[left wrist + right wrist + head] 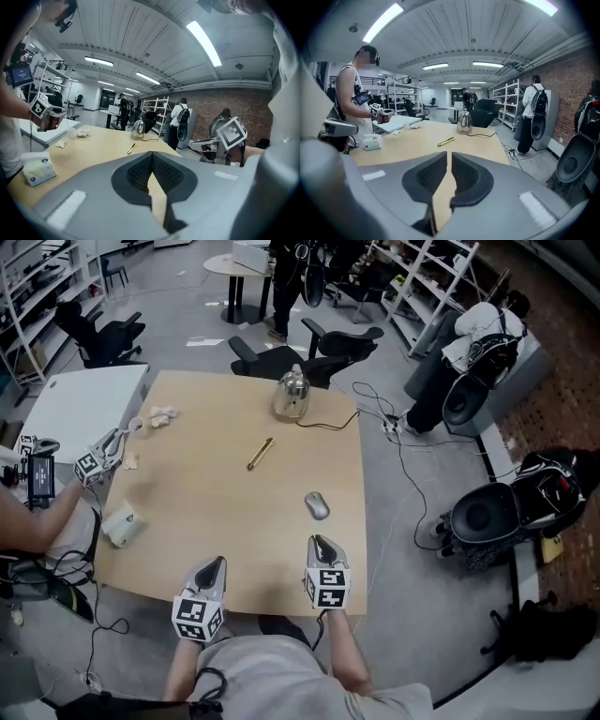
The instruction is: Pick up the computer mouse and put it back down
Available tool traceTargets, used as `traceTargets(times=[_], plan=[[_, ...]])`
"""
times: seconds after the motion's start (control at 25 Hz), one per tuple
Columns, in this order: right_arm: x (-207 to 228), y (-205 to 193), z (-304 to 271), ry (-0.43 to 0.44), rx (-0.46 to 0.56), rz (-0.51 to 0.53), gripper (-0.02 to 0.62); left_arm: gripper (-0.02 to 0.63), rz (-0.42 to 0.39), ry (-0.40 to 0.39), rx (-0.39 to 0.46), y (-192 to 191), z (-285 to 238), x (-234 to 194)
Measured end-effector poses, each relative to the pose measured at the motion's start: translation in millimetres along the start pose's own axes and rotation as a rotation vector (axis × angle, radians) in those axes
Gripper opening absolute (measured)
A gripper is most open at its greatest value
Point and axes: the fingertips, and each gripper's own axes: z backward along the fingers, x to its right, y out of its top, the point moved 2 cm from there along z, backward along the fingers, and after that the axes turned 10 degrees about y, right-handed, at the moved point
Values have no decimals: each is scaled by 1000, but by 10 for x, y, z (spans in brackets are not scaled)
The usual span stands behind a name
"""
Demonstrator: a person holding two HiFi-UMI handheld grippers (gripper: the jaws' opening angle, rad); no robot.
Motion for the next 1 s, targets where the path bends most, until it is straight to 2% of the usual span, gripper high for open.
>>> traceTargets(times=[0.44, 1.0], plan=[[-240, -6, 514, -36, 80, -59, 12, 20, -34, -68, 35, 93, 174, 119], [-500, -96, 997, -47, 128, -55, 6, 20, -60, -119, 57, 121, 371, 246]])
